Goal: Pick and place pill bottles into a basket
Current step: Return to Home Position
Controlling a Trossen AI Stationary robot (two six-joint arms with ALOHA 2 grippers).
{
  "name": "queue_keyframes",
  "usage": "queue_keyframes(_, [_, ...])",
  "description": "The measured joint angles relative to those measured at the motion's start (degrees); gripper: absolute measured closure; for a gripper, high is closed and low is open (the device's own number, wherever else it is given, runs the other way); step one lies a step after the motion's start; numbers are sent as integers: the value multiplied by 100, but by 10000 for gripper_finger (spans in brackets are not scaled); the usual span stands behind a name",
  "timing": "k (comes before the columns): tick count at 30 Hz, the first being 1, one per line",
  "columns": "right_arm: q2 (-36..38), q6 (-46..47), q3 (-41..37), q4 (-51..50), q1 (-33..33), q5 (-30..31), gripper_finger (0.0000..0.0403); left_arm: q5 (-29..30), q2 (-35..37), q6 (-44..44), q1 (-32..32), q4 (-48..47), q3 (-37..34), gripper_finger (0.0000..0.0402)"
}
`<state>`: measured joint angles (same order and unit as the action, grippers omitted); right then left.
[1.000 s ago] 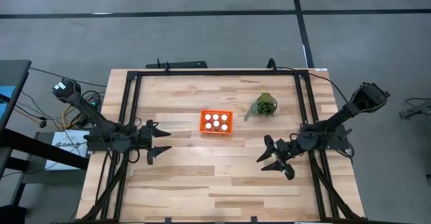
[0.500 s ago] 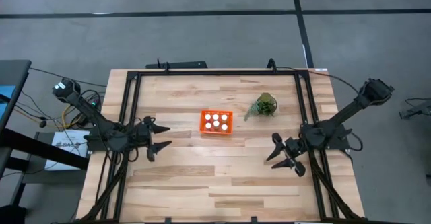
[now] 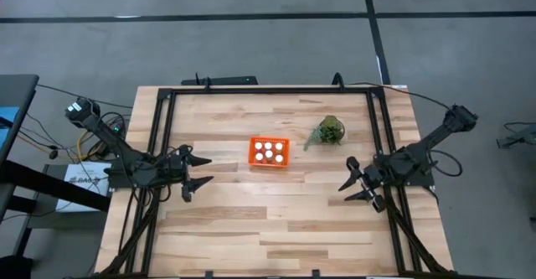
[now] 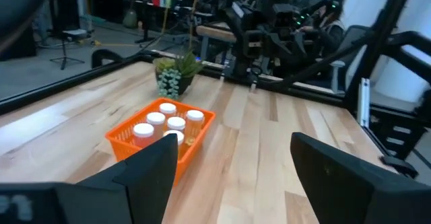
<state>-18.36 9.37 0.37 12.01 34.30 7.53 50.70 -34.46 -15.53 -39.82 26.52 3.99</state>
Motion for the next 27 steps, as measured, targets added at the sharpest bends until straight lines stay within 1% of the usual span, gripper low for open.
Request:
queue_keyframes(5, [787,-110,-1,-731,-35,20,258,-323,1,103,1,4,0,125])
queue_keyframes(7, [1096,-224,-1,-989,-132,28,260,-488,64,304,-1,42,0,125])
queue_keyframes(10, [1417,-483,-1,-1006,-371,-26,263,-765,348,760,1,114,0,125])
queue_keyframes(12, [1559,-621,-3,-1026,-563,-151,265,-1073,677,1073,0,128,-32,125])
queue_keyframes(16, [1623,-625,-3,-1091,-1040,-489,267,-1428,1499,1357,55,67,-324,125])
queue_keyframes(19, [1613,-506,-3,-1129,-1428,-745,266,-1495,2187,1266,114,-591,-330,125])
queue_keyframes(20, [1607,-491,-3,-1130,-1542,-783,266,-1582,2382,1276,135,-655,-330,125])
queue_keyframes(24, [1607,-540,-3,-1119,-1934,-917,269,-2076,3094,1735,184,-981,-332,125])
queue_keyframes(26, [1609,-639,-3,-1116,-2114,-943,270,-2103,3429,1946,222,-1270,-332,125])
queue_keyframes(27, [1607,-674,-3,-1110,-2207,-1016,270,-2085,3448,2010,246,-1325,-334,125])
